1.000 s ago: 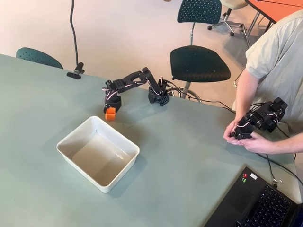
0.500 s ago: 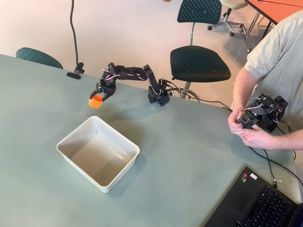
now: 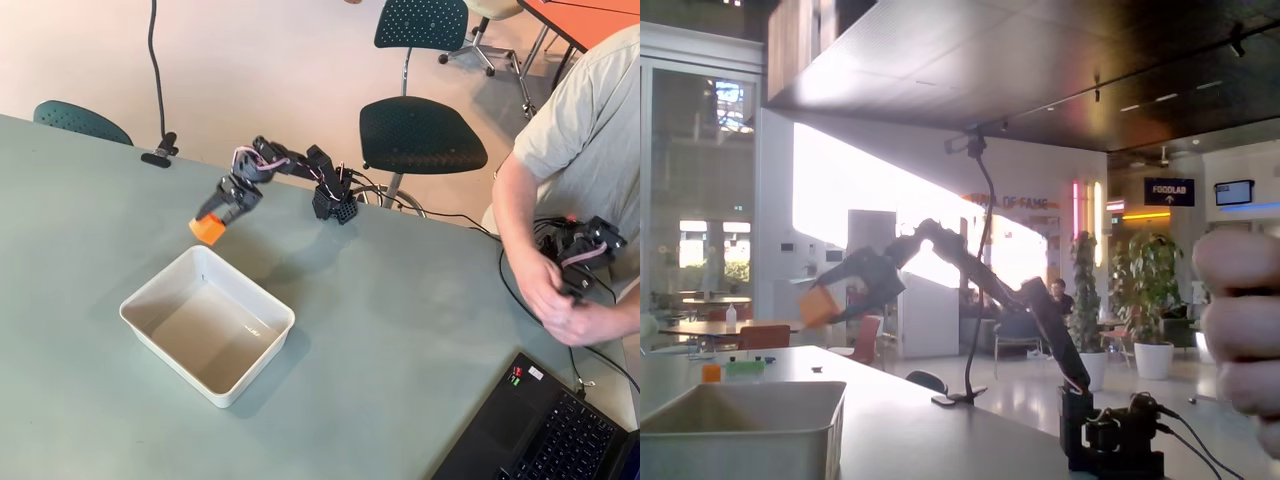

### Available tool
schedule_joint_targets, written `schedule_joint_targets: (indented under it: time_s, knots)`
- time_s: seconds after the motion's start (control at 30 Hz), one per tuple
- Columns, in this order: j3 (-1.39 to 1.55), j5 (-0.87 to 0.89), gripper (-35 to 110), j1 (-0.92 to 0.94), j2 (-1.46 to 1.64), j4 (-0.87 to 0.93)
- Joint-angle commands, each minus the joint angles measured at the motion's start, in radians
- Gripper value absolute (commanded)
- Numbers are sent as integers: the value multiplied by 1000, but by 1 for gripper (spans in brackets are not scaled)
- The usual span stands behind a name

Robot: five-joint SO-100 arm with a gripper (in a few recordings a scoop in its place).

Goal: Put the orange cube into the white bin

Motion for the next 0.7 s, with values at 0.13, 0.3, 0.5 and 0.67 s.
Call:
schedule_joint_targets:
  time_s: [0.13,0.3,0.5,0.67]
  knots:
    - [-37,-38,28,-67,-89,-51]
    - [-28,-48,38,-75,-97,-44]
    - [-23,-48,58,-94,-135,-34]
    - [-26,-46,60,-87,-123,-32]
